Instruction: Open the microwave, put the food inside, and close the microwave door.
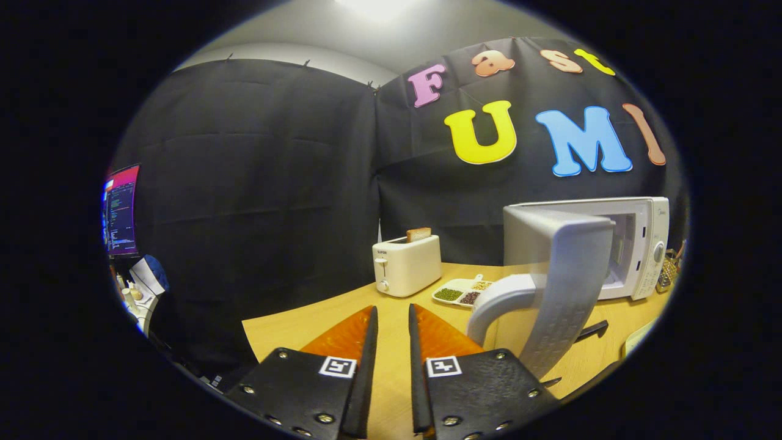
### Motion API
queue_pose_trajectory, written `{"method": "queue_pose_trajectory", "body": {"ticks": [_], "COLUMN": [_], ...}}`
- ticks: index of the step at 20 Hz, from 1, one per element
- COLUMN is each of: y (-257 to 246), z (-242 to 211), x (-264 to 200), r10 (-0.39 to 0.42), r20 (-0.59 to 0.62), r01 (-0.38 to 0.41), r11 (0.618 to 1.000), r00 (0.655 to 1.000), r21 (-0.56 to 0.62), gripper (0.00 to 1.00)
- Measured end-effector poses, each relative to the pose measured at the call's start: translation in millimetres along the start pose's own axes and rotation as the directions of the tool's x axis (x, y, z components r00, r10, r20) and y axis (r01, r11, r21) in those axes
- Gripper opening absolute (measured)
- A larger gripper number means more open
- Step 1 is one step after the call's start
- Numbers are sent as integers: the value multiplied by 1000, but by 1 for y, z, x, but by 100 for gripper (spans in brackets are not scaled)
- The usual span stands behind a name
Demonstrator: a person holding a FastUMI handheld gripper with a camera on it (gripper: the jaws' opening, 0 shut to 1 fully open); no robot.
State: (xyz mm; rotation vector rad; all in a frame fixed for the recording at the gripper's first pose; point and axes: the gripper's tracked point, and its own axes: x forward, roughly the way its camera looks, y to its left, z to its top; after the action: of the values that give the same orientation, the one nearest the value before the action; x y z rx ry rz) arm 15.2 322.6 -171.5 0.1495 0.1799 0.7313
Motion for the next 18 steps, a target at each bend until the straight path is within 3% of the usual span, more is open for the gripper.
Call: {"method": "queue_pose_trajectory", "body": {"ticks": [2, 3, 5, 10, 12, 18], "y": [-6, -24, -36, -87, -107, -192], "z": [-8, -13, -20, -26, -23, -20], "x": [-5, -10, -13, -19, -37, -53], "r10": [-16, -87, -128, -254, -293, -428], "r20": [-9, -13, -17, -2, -6, -54], "r01": [15, 86, 126, 253, 292, 429], "r11": [999, 994, 989, 963, 952, 903], "r00": [1000, 996, 992, 967, 956, 902], "r21": [-28, -63, -83, -89, -89, 14], "gripper": [24, 18, 7, 7, 1, 1]}}
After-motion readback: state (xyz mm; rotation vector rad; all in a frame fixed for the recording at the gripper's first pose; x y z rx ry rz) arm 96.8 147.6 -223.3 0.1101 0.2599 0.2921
